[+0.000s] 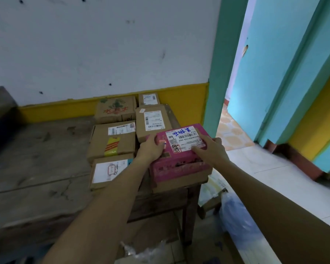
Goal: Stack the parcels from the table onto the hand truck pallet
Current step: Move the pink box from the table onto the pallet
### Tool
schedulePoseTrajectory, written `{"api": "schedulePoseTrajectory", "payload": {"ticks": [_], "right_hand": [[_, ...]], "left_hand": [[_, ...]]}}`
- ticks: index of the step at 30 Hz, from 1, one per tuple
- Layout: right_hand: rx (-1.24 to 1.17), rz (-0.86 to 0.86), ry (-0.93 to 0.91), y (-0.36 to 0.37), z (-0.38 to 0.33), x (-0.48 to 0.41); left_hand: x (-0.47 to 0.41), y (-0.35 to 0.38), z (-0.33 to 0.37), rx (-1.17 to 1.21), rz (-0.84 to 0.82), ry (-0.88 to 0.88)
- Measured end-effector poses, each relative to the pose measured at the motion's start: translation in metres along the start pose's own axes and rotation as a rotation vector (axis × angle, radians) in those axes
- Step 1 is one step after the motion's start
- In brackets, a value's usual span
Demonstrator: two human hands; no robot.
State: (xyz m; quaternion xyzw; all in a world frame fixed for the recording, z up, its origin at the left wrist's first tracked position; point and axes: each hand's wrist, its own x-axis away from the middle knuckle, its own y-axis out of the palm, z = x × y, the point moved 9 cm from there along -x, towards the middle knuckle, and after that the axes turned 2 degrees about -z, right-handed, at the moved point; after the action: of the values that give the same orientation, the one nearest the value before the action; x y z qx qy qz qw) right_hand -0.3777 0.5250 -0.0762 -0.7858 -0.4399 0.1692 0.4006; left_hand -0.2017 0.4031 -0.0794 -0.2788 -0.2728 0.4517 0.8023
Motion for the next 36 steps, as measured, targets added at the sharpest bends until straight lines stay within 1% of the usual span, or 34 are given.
{"api": "schedulePoseTrajectory", "payload": {"ticks": [3, 6, 11, 14, 16, 21, 23, 26, 30, 36], "right_hand": [[-0.007, 0.069, -0.047, -0.018, -0.022, 0.006], [-0.056, 0.120, -0.103, -0.026, -0.050, 0.016], [-0.092, 0.117, -0.173, 0.002, -0.113, 0.041], [-0.081, 0.083, -0.237, 0.035, -0.167, 0.061], [-0.067, 0.053, -0.284, 0.062, -0.205, 0.079], [-0.043, -0.087, -0.388, 0.144, -0.292, 0.129], [-0.033, -0.109, -0.422, 0.173, -0.323, 0.146], [-0.006, -0.101, -0.441, 0.209, -0.364, 0.169], [-0.065, -0.178, -0.438, 0.255, -0.411, 0.186], [-0.115, -0.220, -0.472, 0.320, -0.496, 0.180]], "left_hand": [[0.008, -0.023, 0.011, 0.008, 0.074, 0.042], [0.022, -0.055, 0.008, 0.071, 0.150, 0.054], [0.058, -0.122, -0.031, 0.159, 0.283, 0.042], [0.089, -0.172, -0.073, 0.143, 0.392, 0.032], [0.112, -0.205, -0.106, 0.144, 0.434, 0.013], [0.169, -0.287, -0.189, 0.073, 0.486, -0.042], [0.187, -0.315, -0.222, 0.061, 0.485, -0.060], [0.208, -0.353, -0.266, 0.073, 0.478, -0.090], [0.227, -0.394, -0.314, 0.090, 0.503, -0.137], [0.228, -0.467, -0.376, 0.070, 0.622, -0.164]]}}
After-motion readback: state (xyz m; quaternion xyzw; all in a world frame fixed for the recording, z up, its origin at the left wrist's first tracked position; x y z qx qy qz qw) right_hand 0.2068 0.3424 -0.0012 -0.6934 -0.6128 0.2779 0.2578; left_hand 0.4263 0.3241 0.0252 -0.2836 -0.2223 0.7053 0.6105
